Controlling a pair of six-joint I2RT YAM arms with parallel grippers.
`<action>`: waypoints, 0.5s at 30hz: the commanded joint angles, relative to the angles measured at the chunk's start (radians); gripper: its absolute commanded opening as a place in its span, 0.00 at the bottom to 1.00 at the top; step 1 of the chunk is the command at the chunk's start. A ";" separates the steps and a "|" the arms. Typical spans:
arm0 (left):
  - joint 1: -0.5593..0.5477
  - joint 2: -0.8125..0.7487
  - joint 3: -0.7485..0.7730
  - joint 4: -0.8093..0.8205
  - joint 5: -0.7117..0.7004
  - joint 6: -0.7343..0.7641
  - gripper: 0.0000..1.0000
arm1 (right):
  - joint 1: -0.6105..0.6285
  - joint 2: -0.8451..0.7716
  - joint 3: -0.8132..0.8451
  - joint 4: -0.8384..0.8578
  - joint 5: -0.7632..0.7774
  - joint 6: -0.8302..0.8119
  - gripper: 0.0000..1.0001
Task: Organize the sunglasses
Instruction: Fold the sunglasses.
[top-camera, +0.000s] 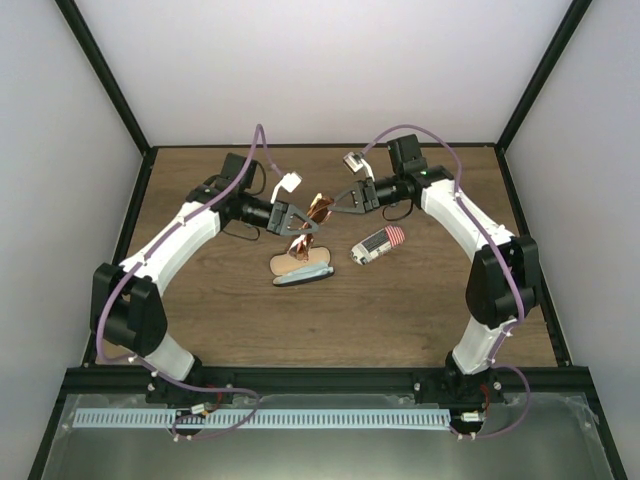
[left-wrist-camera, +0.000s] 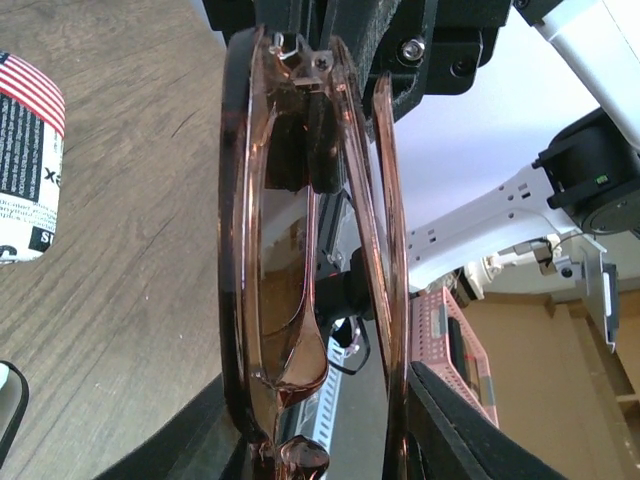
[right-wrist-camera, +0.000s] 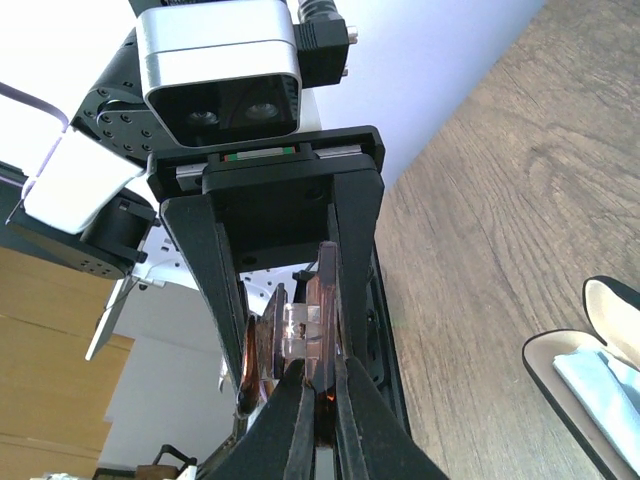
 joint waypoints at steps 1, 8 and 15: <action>-0.003 0.006 0.013 -0.001 -0.005 0.031 0.34 | 0.003 0.006 0.044 0.002 -0.021 0.009 0.01; -0.001 0.000 0.008 -0.004 -0.011 0.032 0.29 | 0.004 0.005 0.042 0.009 -0.018 0.018 0.01; -0.001 -0.012 0.013 0.034 -0.010 0.002 0.95 | 0.004 -0.003 0.039 0.037 0.022 0.059 0.01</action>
